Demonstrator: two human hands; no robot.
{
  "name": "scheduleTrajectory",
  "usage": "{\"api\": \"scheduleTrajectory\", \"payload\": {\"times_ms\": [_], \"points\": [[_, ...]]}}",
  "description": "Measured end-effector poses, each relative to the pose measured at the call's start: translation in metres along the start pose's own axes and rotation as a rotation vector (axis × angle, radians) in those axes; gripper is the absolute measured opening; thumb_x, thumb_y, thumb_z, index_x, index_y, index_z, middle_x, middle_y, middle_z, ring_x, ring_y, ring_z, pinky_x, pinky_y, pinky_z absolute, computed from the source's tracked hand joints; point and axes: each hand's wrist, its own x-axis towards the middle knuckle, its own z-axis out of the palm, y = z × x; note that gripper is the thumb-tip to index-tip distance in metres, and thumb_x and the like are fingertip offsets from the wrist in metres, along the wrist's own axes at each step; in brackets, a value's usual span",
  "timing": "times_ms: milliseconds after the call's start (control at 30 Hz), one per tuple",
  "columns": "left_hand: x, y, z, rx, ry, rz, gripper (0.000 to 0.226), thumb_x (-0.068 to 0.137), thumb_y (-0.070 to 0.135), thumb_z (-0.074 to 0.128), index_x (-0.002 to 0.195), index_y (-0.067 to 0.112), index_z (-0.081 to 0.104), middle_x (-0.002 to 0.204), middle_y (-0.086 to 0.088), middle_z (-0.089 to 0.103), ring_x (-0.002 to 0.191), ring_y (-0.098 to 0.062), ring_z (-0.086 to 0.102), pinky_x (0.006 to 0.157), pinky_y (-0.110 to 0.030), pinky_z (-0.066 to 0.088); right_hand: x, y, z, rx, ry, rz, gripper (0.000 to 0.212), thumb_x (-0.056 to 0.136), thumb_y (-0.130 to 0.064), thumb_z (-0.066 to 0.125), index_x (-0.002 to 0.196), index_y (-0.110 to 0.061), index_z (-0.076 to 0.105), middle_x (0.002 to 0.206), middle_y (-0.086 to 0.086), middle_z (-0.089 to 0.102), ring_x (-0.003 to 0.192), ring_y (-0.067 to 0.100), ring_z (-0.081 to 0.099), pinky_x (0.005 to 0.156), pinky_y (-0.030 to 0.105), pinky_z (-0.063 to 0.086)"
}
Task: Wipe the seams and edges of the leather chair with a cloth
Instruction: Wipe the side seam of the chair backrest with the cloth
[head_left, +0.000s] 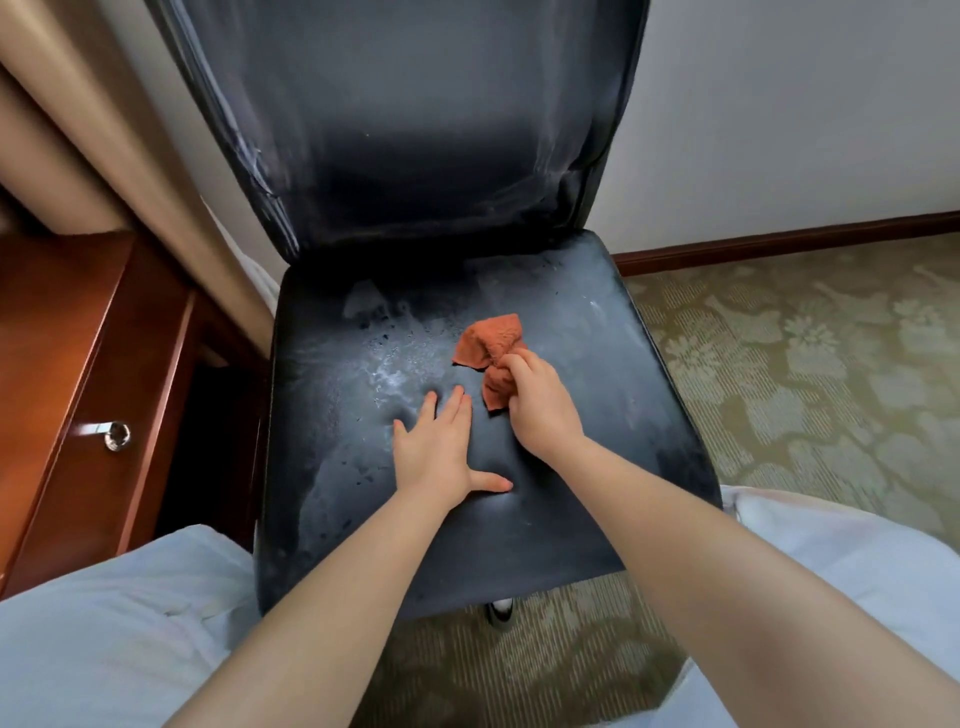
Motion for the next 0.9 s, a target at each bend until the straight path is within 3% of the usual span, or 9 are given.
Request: {"api": "scheduleTrajectory", "payload": {"times_ms": [133,200,267,367,467,533,767,900], "points": [[0.004,-0.003,-0.012,-0.031,-0.01,0.054,0.109,0.064,0.075,0.062,0.149,0.021,0.02,0.156,0.009,0.02,0.143,-0.014,0.018,0.106,-0.041,0.035,-0.004,0.0,-0.005,0.019,-0.004,0.033,0.046,0.08,0.006,0.041,0.121,-0.01,0.052,0.125,0.006,0.051,0.111,0.028,0.046,0.087,0.04,0.043],[0.011,-0.016,-0.022,0.003,0.002,0.13,0.089,0.066,0.071,0.065,0.137,0.022,0.042,0.14,0.007,0.047,0.129,-0.016,0.043,0.095,-0.037,0.045,-0.007,-0.003,-0.003,0.037,0.001,0.033,0.047,0.079,0.006,0.041,0.123,-0.009,0.052,0.125,0.007,0.051,0.112,0.029,0.046,0.087,0.041,0.043],[0.017,-0.03,-0.034,0.042,-0.025,0.216,0.073,0.069,0.067,0.066,0.124,0.021,0.053,0.126,0.005,0.059,0.115,-0.02,0.053,0.089,-0.038,0.048,-0.009,-0.007,-0.002,0.055,0.004,0.036,0.047,0.079,0.005,0.042,0.122,-0.009,0.052,0.125,0.007,0.051,0.112,0.03,0.046,0.088,0.041,0.042],[0.018,-0.043,-0.04,0.18,-0.087,0.307,0.081,0.07,0.067,0.064,0.133,0.019,0.047,0.143,0.003,0.044,0.13,-0.022,0.039,0.102,-0.044,0.039,-0.01,-0.012,0.001,0.061,-0.004,0.029,0.046,0.079,0.004,0.043,0.122,-0.009,0.052,0.125,0.008,0.05,0.112,0.03,0.046,0.089,0.041,0.042],[0.011,-0.042,-0.031,0.153,-0.146,0.194,0.104,0.071,0.066,0.064,0.15,0.018,0.017,0.159,0.008,0.006,0.146,-0.027,0.005,0.113,-0.058,0.018,-0.01,-0.016,0.002,0.057,-0.022,0.015,0.045,0.08,0.002,0.044,0.122,-0.01,0.051,0.126,0.007,0.05,0.113,0.031,0.047,0.09,0.042,0.042],[0.007,-0.036,-0.022,0.101,-0.114,0.135,0.108,0.071,0.064,0.065,0.151,0.018,0.008,0.159,0.01,-0.002,0.146,-0.026,-0.002,0.114,-0.059,0.015,-0.007,-0.016,0.001,0.058,-0.028,0.016,0.043,0.081,0.0,0.046,0.123,-0.01,0.051,0.127,0.007,0.051,0.113,0.031,0.047,0.092,0.043,0.042],[0.006,-0.011,-0.006,0.023,-0.034,0.024,0.113,0.068,0.067,0.066,0.151,0.021,0.005,0.159,0.011,0.003,0.147,-0.024,-0.001,0.114,-0.055,0.019,-0.003,-0.019,-0.01,0.044,-0.038,0.041,0.043,0.086,-0.005,0.048,0.129,-0.011,0.048,0.131,0.006,0.049,0.116,0.027,0.047,0.093,0.035,0.039],[0.006,-0.006,-0.009,-0.052,-0.033,0.043,0.101,0.069,0.07,0.064,0.149,0.025,0.02,0.156,0.013,0.016,0.146,-0.023,0.01,0.107,-0.051,0.032,-0.007,-0.016,-0.013,0.03,-0.03,0.044,0.044,0.084,-0.004,0.049,0.128,-0.01,0.048,0.131,0.007,0.049,0.115,0.029,0.048,0.094,0.038,0.041]]}}
